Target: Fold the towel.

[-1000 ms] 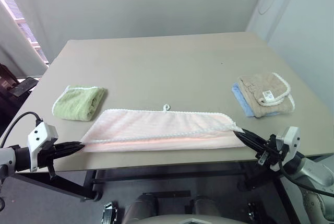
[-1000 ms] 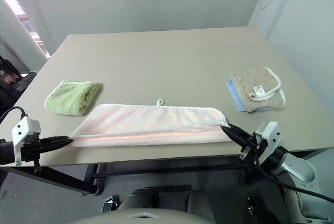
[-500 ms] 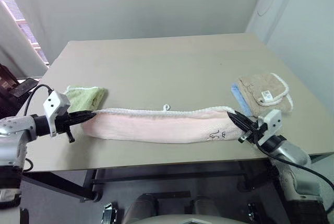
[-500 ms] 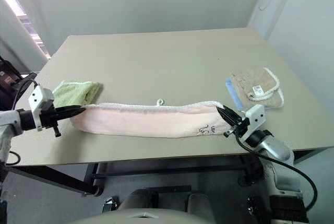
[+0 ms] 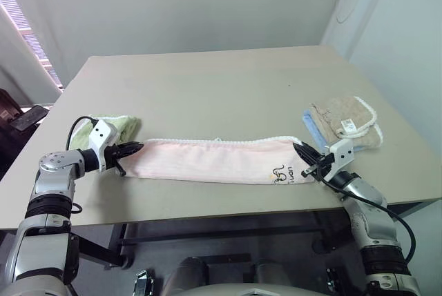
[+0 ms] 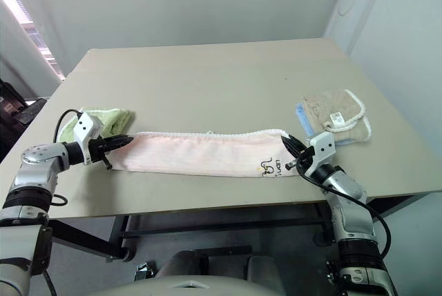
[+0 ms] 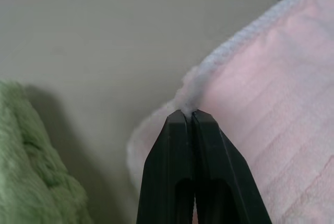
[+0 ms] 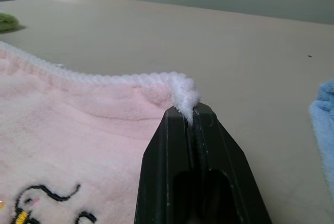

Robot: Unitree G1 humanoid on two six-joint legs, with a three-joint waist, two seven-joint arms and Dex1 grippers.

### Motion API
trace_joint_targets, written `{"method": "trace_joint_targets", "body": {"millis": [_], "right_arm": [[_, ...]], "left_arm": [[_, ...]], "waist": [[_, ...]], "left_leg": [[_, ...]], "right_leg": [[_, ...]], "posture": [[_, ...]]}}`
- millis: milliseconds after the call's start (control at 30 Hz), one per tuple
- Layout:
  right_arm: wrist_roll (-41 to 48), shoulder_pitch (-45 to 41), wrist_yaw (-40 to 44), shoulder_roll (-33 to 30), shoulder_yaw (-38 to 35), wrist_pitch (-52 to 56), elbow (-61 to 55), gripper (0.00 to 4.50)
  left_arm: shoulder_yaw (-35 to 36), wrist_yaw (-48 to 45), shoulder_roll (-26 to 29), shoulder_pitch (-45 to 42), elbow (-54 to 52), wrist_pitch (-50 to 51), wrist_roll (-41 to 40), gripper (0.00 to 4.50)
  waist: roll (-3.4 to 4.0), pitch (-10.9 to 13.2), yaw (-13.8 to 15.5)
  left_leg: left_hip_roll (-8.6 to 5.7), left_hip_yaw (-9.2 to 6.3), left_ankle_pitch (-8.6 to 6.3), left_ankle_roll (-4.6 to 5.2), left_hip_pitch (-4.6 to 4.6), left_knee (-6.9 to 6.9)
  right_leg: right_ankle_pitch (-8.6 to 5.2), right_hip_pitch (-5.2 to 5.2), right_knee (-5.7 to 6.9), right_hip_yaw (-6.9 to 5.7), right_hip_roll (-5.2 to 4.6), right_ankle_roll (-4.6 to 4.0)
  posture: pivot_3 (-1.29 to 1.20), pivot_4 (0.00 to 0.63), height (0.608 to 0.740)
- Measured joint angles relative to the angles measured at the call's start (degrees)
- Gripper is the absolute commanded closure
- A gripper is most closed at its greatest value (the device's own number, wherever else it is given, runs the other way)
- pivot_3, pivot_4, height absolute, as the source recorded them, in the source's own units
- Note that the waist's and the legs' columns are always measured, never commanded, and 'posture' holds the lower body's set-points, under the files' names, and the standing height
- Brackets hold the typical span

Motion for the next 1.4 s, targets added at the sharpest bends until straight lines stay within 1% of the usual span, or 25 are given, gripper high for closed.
{"method": "trace_joint_targets", "body": {"millis": [33,100,200,333,367,400,433,533,600,700,867,1000,1100,1167,1233,1400], "right_arm": [[0.1,0.0,-0.4,0.3,0.0,0.4,-0.1,4.03],[0.1,-0.3,-1.6,1.0,0.0,1.7,-0.2,3.45],[0.8,-0.7,-2.2,1.1,-0.1,4.2,-1.4,2.43],[1.4,-1.1,-1.6,0.9,0.0,5.9,-3.6,0.97],[1.5,-1.1,-1.6,0.8,0.0,6.3,-4.0,0.6],[1.7,-1.1,-1.6,0.6,-0.1,7.0,-4.4,0.21],[1.8,-1.1,-1.6,0.3,-0.2,7.4,-4.9,0.01],[3.8,-1.2,-3.0,-0.1,-1.5,10.6,-7.2,0.01],[6.3,-1.3,-4.5,-0.8,-3.3,14.9,-9.8,0.01],[13.7,-2.1,-9.2,-1.5,-7.8,25.8,-15.6,0.01],[29.6,-3.2,-21.0,-4.5,-17.3,48.5,-22.1,0.01],[42.0,-3.5,-29.7,-6.0,-23.7,63.3,-21.1,0.01],[50.8,-4.7,-35.0,-10.8,-27.3,74.8,-15.6,0.01],[54.6,-4.2,-35.3,-14.5,-27.8,80.8,-13.1,0.01],[58.2,-2.0,-35.1,-16.7,-28.5,84.7,-12.5,0.01],[64.5,3.9,-35.5,-18.1,-29.3,88.5,-12.4,0.01]], "left_arm": [[0.0,-0.1,0.0,0.0,0.0,0.1,0.0,3.49],[0.0,0.2,0.0,-0.2,0.7,0.6,0.0,2.74],[0.3,1.5,-0.4,-1.2,1.6,1.2,0.0,1.68],[1.8,3.2,-0.8,-2.3,1.7,1.5,-0.7,0.21],[2.3,3.9,-0.8,-2.3,1.7,1.4,-1.1,0.0],[2.6,4.9,-0.8,-2.3,1.6,1.1,-1.2,0.0],[3.0,6.0,-0.9,-2.3,1.5,0.7,-1.2,0.0],[4.9,10.0,-1.5,-2.3,0.8,-1.2,-1.4,0.0],[5.5,9.9,-1.7,-1.4,-2.5,-1.0,-2.6,0.0],[6.0,6.9,-2.0,2.9,-12.1,1.4,-5.6,0.0],[4.1,2.4,-2.7,12.1,-30.2,11.7,-11.2,0.0],[2.6,0.9,-2.3,16.6,-39.2,18.6,-13.6,0.0],[0.6,0.0,-1.9,19.3,-43.6,22.2,-13.8,0.0],[0.0,-0.1,-1.4,20.3,-45.7,24.5,-13.9,0.0],[0.0,0.0,-1.4,20.3,-46.8,25.3,-14.3,0.0],[-0.7,0.3,-1.6,20.2,-47.4,25.8,-14.3,0.0]], "waist": [[0.0,0.0,0.0],[0.0,0.0,0.0],[0.0,0.0,0.0],[0.0,0.0,0.0],[0.0,0.0,0.0],[0.0,0.0,0.0],[0.0,0.0,0.0],[-0.01,0.0,0.1],[-0.01,0.0,0.1],[0.0,0.0,0.1],[0.0,0.0,0.1],[0.06,0.0,0.1],[0.09,0.0,0.0],[0.09,0.0,0.0],[0.09,0.0,0.1],[0.09,0.1,0.1]], "left_leg": [[0.01,-0.01,0.0,0.0,0.0,0.02],[0.01,-0.02,0.0,0.0,0.0,0.07],[0.01,-0.04,0.0,-0.01,0.0,0.14],[0.01,-0.04,0.0,-0.01,0.0,0.14],[0.01,-0.04,0.0,-0.01,0.0,0.13],[0.01,-0.04,0.0,-0.01,0.0,0.13],[0.01,-0.04,0.0,-0.01,0.0,0.13],[0.03,-0.07,0.0,-0.01,-0.01,0.15],[0.03,-0.06,-0.01,-0.01,-0.06,0.15],[0.02,-0.04,-0.02,-0.02,-0.1,0.11],[0.05,-0.06,-0.03,-0.03,-0.16,0.06],[0.06,-0.04,-0.11,-0.17,-0.15,0.09],[0.05,0.06,-0.12,-0.16,-0.18,0.13],[0.05,0.07,-0.12,-0.14,-0.21,0.08],[0.06,0.06,-0.11,-0.07,-0.22,0.02],[0.06,0.1,-0.07,0.06,-0.27,0.0]], "right_leg": [[-0.01,0.0,0.0,0.0,0.0,-0.03],[-0.01,0.0,0.01,0.0,0.0,-0.11],[0.01,-0.01,0.01,-0.01,0.01,-0.11],[0.01,-0.01,0.0,-0.01,0.0,-0.09],[0.02,-0.01,0.0,-0.01,0.0,-0.09],[0.02,-0.01,0.0,-0.01,0.0,-0.08],[0.02,-0.01,0.0,-0.01,0.0,-0.08],[0.02,-0.01,0.01,-0.01,0.0,-0.08],[0.02,0.0,0.01,0.0,-0.01,-0.09],[0.01,0.0,-0.04,0.02,-0.05,-0.11],[-0.01,-0.05,-0.05,0.04,-0.07,-0.15],[-0.01,-0.01,-0.07,0.04,-0.08,-0.16],[-0.01,0.0,-0.16,0.08,-0.11,-0.17],[-0.02,-0.02,-0.22,0.07,-0.11,-0.17],[-0.03,-0.02,-0.28,0.05,-0.1,-0.17],[-0.02,0.02,-0.5,0.05,-0.1,-0.15]], "posture": [[0.0,0.0,0.74],[0.0,0.0,0.74],[0.0,0.0,0.74],[0.0,0.0,0.74],[0.0,0.0,0.74],[0.0,0.0,0.74],[0.0,0.0,0.74],[0.0,0.0,0.74],[0.0,0.0,0.74],[0.0,0.0,0.74],[0.0,0.0,0.74],[0.0,0.0,0.74],[0.0,0.0,0.74],[0.0,0.0,0.74],[0.0,0.0,0.74],[0.0,0.0,0.74]]}}
